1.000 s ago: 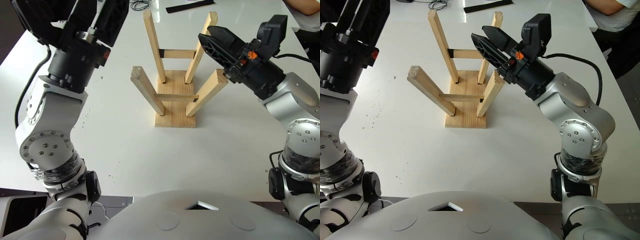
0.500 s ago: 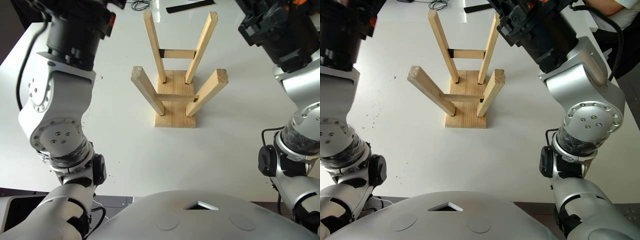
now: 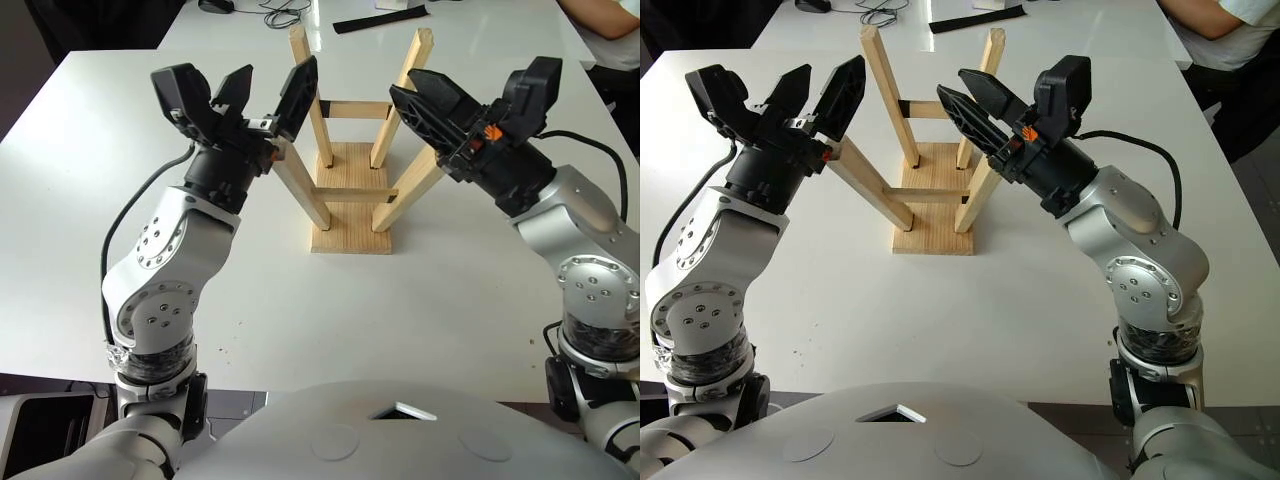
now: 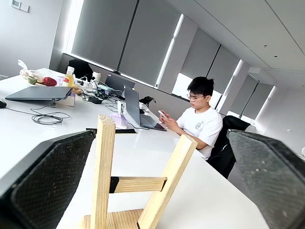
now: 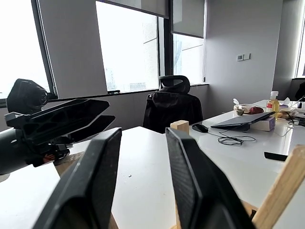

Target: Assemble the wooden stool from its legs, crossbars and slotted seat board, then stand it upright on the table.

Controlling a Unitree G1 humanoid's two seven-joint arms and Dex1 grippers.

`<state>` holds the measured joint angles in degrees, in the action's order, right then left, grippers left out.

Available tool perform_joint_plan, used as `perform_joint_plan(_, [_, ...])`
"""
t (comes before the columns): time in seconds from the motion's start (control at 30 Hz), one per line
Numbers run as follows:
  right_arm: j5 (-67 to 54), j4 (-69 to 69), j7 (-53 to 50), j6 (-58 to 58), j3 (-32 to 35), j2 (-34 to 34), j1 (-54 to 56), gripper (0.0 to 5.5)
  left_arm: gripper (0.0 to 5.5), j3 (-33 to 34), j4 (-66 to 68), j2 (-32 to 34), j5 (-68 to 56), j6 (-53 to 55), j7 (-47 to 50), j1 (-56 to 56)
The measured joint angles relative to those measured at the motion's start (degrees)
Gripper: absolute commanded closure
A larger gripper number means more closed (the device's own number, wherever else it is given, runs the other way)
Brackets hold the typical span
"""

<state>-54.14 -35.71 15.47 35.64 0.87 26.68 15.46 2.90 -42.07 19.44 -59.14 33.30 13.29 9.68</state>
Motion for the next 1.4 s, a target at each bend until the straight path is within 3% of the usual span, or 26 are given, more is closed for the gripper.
perform_joint_plan(0.13, [-7.2, 1.5, -3.6, 2.9, 2.6, -2.3, 3.4, 3.8, 0.36, 2.3, -0.5, -0.9, -3.0, -0.5, 0.3, 1.4])
perform_joint_plan(0.3, [-13.5, 3.0, -8.9, 2.8, 7.0, -3.8, 13.8, 3.8, 0.36, 8.2, -0.5, 0.4, -9.3, -3.1, 2.7, 15.7])
perform_joint_plan(0.4, [-14.5, 3.1, -9.5, 2.5, 7.8, -4.0, 17.1, 3.8, 0.36, 8.5, 0.0, 0.8, -11.2, -3.2, 3.4, 20.0])
perform_joint_plan(0.57, [-5.6, 3.2, -4.0, 3.2, -0.2, -1.2, 5.8, 3.8, 0.36, 0.1, 6.0, -1.4, -7.1, 1.7, 5.1, 8.3])
perform_joint_plan(0.7, [7.0, 3.3, 1.8, -7.1, -5.3, 0.5, 2.3, 3.8, 0.36, -2.2, 6.8, -1.3, 0.5, -2.9, 0.3, 4.8])
perform_joint_plan(0.9, [5.0, 5.4, 0.3, -7.9, -3.5, -4.6, 1.7, 3.8, 0.36, -1.8, 8.7, -2.4, 2.9, -3.8, -3.0, 4.6])
perform_joint_plan(1.03, [-7.5, 6.1, -6.6, -4.3, 3.9, -7.8, 5.7, 3.8, 0.36, 5.5, 8.3, -3.6, -4.3, -5.1, -2.4, 6.3])
perform_joint_plan(1.13, [-10.8, 9.4, -8.5, -4.3, 10.7, -5.1, 11.8, 4.14, 0.72, 13.9, 6.1, -1.9, -13.2, -9.1, -2.5, 13.4])
perform_joint_plan(1.27, [-1.1, 18.9, -2.3, -5.3, 13.2, 2.1, 8.9, 4.81, 1.4, 22.1, 7.1, 6.0, -18.9, -8.1, -13.5, 8.8])
perform_joint_plan(1.4, [12.0, 29.1, 3.4, -11.0, 11.0, 5.4, 2.7, 5.48, 2.1, 27.2, 26.7, 15.2, -4.9, -7.4, -26.1, -8.4])
